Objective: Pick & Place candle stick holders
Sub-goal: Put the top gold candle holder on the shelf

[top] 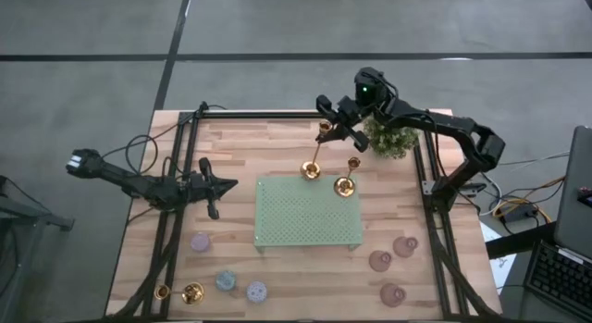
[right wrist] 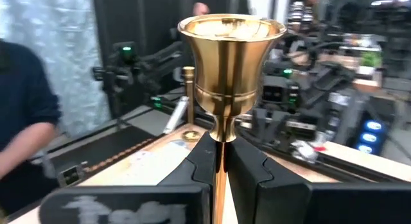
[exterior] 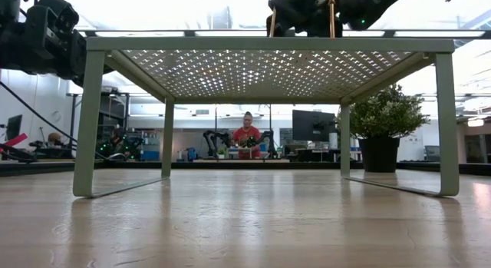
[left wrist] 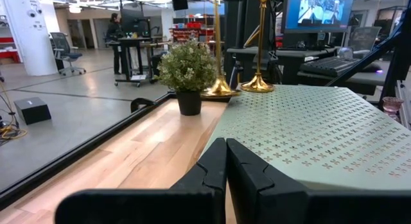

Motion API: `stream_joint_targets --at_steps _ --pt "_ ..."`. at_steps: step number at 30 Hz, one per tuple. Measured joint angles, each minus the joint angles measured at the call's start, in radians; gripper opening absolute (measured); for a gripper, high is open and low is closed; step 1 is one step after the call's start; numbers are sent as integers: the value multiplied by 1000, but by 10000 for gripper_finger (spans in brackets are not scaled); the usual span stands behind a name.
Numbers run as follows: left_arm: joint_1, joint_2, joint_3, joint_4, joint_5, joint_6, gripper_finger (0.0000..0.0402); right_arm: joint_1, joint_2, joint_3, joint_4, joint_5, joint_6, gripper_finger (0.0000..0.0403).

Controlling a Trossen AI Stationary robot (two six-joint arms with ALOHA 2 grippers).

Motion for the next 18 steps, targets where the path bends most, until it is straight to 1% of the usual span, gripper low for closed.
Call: stream_joint_targets --at_steps 6,12,18 --pt "0 0 0 0 0 0 13 13 18 0 10 -62 -24 18" --pt "0 0 0 0 0 0 13 17 37 0 53 -137 23 18" --pt "0 0 0 0 0 0 13 24 49 0 65 -150 45 18"
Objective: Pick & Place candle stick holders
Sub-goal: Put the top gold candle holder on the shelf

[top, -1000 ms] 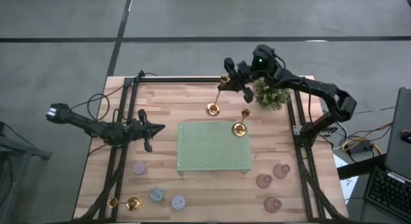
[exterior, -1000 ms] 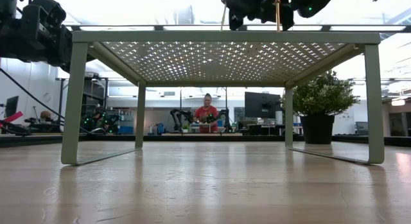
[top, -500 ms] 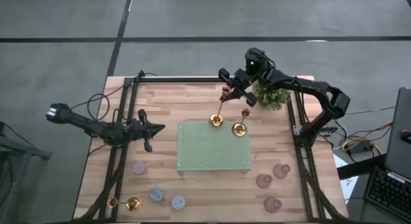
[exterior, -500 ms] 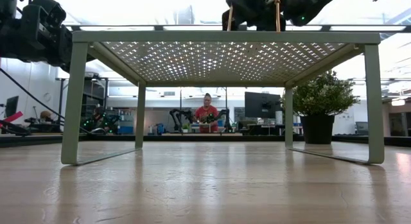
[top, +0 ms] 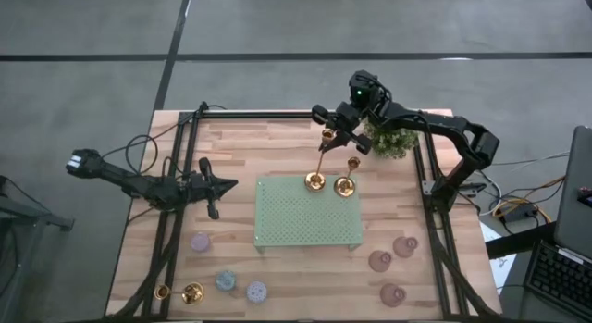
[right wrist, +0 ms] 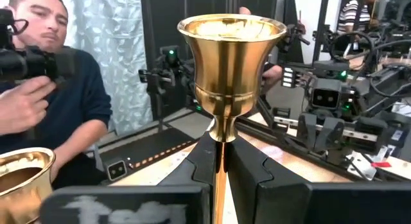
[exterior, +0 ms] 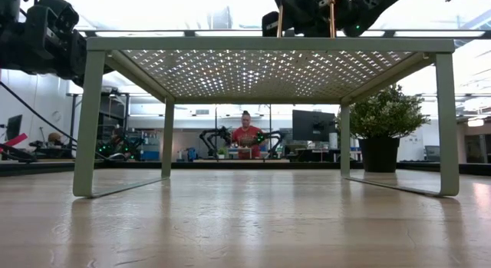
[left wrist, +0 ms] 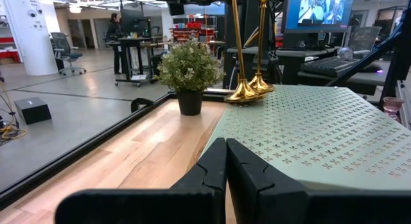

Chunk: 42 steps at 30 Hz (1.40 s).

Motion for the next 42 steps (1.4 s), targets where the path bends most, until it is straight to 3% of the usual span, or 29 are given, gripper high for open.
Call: stream_joint_targets --at_steps 14,42 --pt "0 0 0 0 0 0 13 47 0 0 19 -50 -22 18" --pt "0 0 0 0 0 0 13 70 1 -3 11 -50 -47 26"
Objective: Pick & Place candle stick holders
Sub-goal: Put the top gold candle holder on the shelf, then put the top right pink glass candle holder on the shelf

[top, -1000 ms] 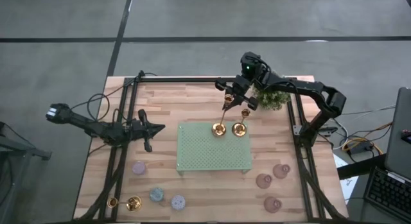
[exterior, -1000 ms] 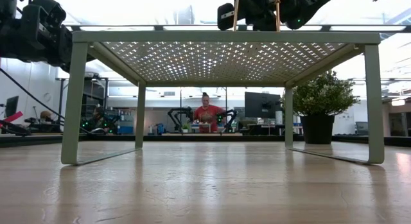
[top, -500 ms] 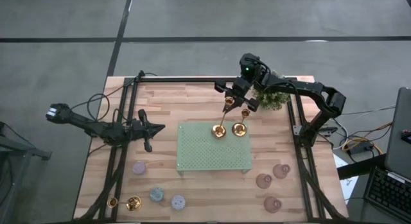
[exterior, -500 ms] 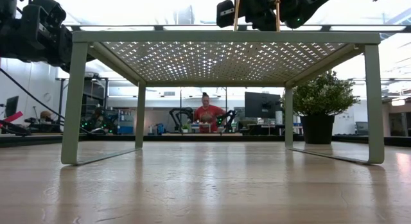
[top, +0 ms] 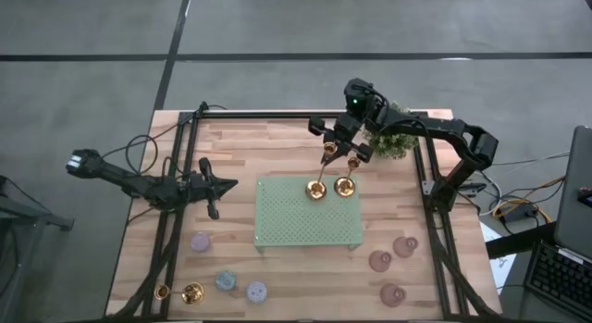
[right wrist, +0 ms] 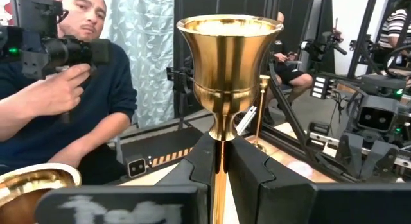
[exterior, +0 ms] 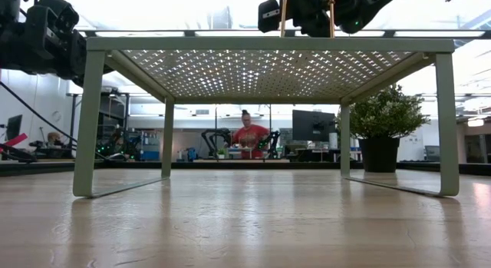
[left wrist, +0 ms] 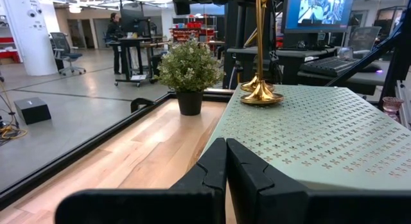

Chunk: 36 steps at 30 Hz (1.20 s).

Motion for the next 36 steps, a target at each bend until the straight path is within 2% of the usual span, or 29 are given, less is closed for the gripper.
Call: stream_joint_targets --at_steps 16,36 --pt "0 0 0 0 0 0 13 2 0 -3 0 34 2 38" --pt "0 0 0 0 0 0 13 -20 0 -9 -3 83 60 125"
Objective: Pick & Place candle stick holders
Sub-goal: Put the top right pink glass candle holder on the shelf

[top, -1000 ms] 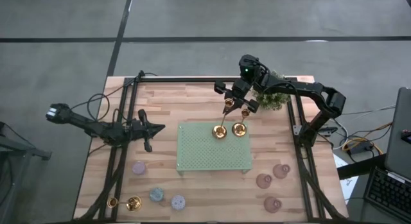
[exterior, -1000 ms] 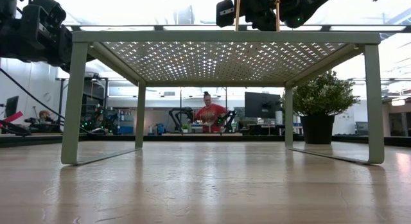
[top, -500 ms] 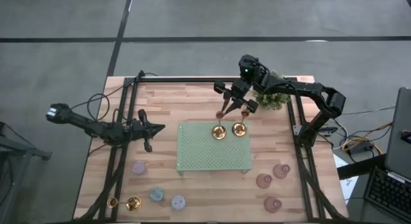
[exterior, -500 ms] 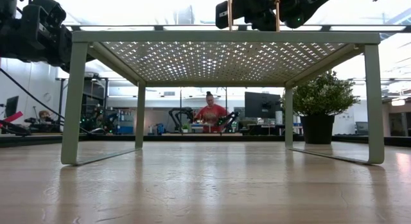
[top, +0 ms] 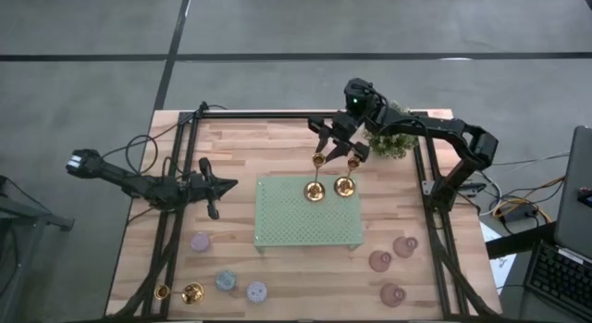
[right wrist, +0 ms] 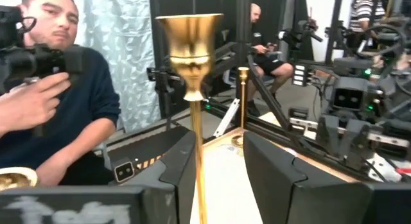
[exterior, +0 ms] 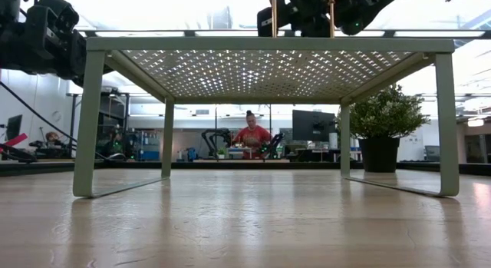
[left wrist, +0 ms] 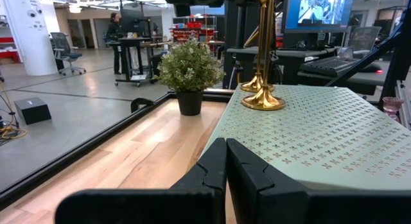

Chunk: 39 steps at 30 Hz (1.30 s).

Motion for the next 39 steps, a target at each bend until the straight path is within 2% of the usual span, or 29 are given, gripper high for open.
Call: stream_joint_targets --at_steps 12,22,26,31,39 --pt "0 0 0 0 0 0 13 -127 -3 9 3 -3 87 146" --pt "0 0 0 0 0 0 13 -197 -84 9 3 -8 193 112" --pt "0 0 0 0 0 0 13 -196 -157 -6 1 -11 200 79" --pt "0 0 0 0 0 0 13 -196 -292 -68 -3 -2 195 18" --pt "0 0 0 0 0 0 13 -189 -521 -232 -8 56 212 8"
